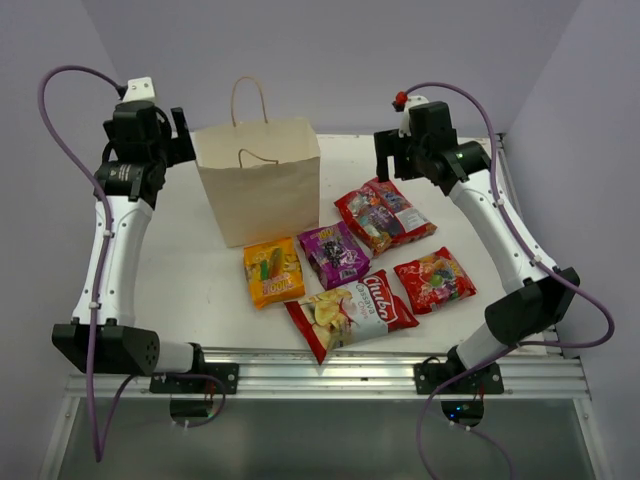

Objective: Place the snacks into the paper bag

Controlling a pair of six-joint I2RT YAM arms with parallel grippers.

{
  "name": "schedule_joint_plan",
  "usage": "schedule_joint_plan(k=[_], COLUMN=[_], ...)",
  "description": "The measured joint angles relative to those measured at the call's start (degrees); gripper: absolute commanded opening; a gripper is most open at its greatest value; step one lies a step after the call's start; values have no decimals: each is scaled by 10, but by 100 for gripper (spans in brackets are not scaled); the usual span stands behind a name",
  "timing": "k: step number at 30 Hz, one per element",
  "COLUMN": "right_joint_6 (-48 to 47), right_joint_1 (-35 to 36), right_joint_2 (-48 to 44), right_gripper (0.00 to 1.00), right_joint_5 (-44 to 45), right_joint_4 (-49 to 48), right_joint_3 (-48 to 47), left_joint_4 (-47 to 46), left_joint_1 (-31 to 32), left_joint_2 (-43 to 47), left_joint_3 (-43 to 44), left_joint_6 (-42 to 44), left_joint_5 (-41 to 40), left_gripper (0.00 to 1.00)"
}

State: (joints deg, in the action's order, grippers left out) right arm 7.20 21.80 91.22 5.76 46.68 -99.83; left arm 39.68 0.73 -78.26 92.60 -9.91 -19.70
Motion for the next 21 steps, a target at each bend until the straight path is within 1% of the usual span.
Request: schedule_joint_plan(k=[2,7,13,15,18,19,21], right_joint_6=[-1,-2,-2,-2,-2,-2,-2], right_joint_1=[0,0,0,0,0,0,0], right_joint_2=[0,0,2,5,12,13,17], right_gripper=[86,85,85,85,85,85,84], right_joint_5=[0,-4,-4,-4,-4,-3,-3], right_joint_4=[0,-1,-8,-9,-9,-9,-9], right_joint_3=[0,0,10,11,12,12,12], left_joint_4=[-6,-33,-58,-66,-72,-72,-73], left_joint_1=[0,0,0,0,0,0,0], left_joint_2=[-4,-13,-13,-13,-16,-18,-24], left_joint_3=[-8,-25,-37,-52,-75,-80,-82], left_joint_6=[-1,-16,-25,-28,-31,-31,-33], left_joint_5=[23,79,115,124,135,138,142], left_gripper=[95,95,94,92,85,77,67])
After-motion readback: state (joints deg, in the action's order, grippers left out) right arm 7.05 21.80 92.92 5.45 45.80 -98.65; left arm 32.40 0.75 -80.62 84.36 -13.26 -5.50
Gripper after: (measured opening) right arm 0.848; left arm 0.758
